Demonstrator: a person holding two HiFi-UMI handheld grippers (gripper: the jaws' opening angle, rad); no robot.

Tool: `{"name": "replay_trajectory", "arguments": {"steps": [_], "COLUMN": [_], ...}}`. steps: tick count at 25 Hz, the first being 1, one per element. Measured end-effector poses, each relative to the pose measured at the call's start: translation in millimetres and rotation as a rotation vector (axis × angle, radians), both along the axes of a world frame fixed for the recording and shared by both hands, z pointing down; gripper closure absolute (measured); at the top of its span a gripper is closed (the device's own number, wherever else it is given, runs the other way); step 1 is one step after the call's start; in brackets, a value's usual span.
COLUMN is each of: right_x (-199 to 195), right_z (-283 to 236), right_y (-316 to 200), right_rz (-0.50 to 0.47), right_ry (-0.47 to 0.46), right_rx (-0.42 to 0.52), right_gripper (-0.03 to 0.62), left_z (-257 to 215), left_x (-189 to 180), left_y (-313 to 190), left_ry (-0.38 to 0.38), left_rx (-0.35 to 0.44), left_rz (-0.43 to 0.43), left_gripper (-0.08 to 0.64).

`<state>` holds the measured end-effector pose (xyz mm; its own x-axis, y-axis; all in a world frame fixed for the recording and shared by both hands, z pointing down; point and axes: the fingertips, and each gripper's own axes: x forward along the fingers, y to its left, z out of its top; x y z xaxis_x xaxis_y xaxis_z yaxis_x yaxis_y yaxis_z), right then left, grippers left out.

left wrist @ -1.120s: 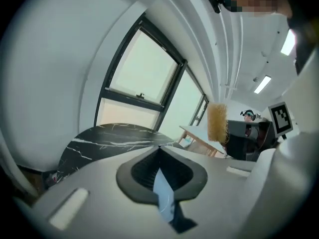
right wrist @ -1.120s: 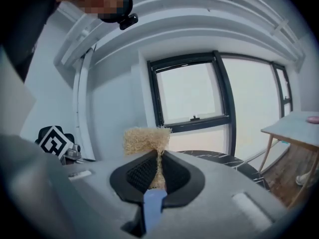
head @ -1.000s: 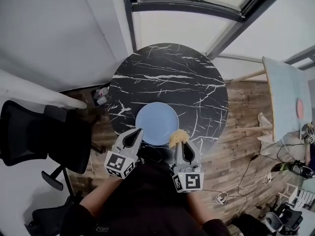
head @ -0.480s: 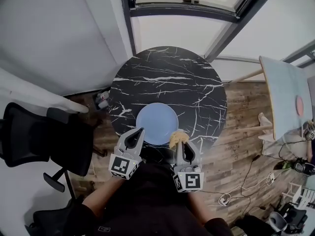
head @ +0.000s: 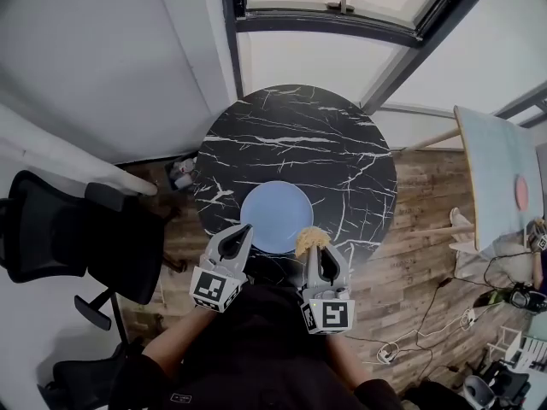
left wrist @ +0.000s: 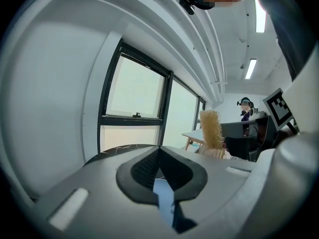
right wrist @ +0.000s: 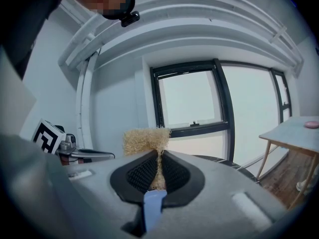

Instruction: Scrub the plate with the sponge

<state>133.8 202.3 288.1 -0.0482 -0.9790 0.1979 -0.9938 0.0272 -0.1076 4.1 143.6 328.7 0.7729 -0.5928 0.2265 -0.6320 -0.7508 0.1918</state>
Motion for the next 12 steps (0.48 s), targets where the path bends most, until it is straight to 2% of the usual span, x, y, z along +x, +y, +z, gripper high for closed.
{"name": "replay_trajectory", "arguments": {"steps": [12], "right_x": [-0.7], "right_z": [-3.8], "right_y": [1.3], "right_rz": [-0.013], "right_ry": [0.017], "right_rx": [0.006], "right_gripper": [0.571], "left_z": [-3.2], "left_x": [-0.5], "left_y": [0.5], "left_ry": [0.011], "left_rx": [-0.001], "left_rz": [-0.019], "left_gripper": [0.558]}}
